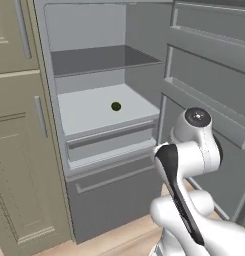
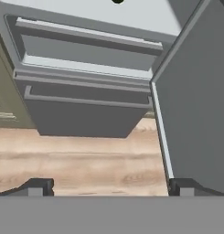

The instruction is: Place one lime and one chicken drumstick in each tupperware on the nearby counter, to pack two identical lunches.

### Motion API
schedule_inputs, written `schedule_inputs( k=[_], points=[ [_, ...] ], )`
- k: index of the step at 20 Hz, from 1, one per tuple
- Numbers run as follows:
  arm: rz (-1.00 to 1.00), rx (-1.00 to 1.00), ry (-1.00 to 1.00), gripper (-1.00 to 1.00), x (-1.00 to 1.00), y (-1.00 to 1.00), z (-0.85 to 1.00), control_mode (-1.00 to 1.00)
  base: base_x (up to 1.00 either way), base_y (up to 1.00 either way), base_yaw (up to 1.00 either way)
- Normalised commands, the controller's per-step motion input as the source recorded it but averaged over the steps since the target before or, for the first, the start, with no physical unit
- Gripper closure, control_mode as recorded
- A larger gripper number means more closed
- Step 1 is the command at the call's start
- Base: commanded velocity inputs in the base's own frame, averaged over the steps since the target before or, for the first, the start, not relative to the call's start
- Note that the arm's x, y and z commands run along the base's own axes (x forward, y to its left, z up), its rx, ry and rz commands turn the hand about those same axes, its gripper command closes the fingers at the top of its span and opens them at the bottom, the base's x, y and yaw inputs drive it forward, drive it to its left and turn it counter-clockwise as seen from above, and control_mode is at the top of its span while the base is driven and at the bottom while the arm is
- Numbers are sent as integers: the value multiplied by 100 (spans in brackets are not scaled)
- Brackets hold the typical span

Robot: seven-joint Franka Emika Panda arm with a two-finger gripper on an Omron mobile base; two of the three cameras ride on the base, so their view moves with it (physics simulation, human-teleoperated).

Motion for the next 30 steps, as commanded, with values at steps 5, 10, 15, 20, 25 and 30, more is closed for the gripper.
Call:
schedule_inputs(
  k=[5, 10, 15, 20, 25, 30],
  points=[
    [0, 0, 0, -100, 0, 0, 0, 100, 54, 0, -8],
    [0, 0, 0, -100, 0, 0, 0, 100, 32, 0, -3],
    [0, 0, 0, -100, 0, 0, 0, 100, 53, 0, 0],
    [0, 0, 0, -100, 0, 0, 0, 100, 51, 2, 0],
    [0, 0, -4, -100, 0, 0, -13, -100, 0, 0, 0],
    [0, 0, -27, -100, 1, 0, -3, -100, 0, 0, 0]
  ],
)
